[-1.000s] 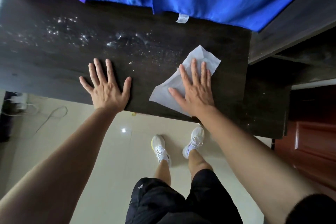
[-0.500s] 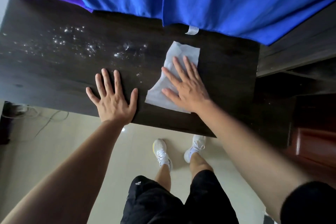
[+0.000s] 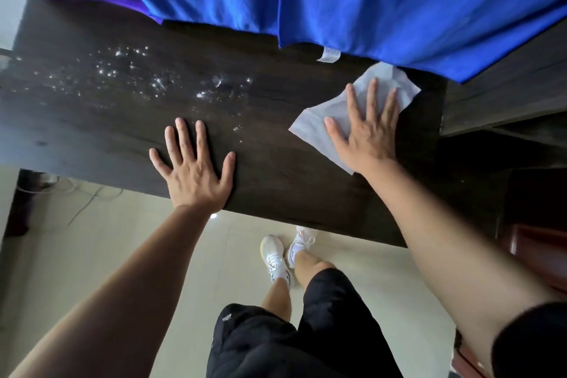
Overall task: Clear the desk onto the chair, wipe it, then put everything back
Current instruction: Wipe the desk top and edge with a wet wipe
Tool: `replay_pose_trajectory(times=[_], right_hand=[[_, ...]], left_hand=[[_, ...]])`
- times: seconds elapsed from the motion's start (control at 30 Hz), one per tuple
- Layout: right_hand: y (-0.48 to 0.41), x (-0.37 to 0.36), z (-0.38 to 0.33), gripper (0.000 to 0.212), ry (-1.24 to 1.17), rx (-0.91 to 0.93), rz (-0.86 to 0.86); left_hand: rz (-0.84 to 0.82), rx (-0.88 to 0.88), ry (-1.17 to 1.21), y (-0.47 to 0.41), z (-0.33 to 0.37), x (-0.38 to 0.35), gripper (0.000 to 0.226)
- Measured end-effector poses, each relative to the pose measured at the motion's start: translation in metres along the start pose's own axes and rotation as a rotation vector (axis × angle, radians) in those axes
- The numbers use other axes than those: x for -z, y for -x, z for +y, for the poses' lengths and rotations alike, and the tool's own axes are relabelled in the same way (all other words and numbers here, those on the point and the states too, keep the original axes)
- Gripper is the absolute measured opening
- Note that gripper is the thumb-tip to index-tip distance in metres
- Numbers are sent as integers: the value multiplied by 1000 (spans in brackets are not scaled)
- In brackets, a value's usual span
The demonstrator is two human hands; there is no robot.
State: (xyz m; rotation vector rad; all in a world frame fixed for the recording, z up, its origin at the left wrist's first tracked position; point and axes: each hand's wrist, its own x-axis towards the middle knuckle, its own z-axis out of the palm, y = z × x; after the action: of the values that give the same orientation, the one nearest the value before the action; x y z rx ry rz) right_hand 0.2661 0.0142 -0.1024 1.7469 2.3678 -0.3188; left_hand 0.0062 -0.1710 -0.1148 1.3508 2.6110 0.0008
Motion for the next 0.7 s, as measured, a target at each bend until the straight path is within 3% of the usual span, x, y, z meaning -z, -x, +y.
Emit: replay_pose_trajectory(times=[0.2,0.37,0.53,0.7], right_hand=[[16,-6,-77,81,57,490,-52],[57,-21,-55,83,137,705,-110],[37,-10,-45,88,127,556,-82],[-2,1,-96,89,82,381,-53]], left_hand=[[-75,19,29,-2,2,9,79],[-85,1,97,11,-14,20,79],[-63,0,25,4,-60,26,83],[-29,21,-3,-37,-129,37,90]])
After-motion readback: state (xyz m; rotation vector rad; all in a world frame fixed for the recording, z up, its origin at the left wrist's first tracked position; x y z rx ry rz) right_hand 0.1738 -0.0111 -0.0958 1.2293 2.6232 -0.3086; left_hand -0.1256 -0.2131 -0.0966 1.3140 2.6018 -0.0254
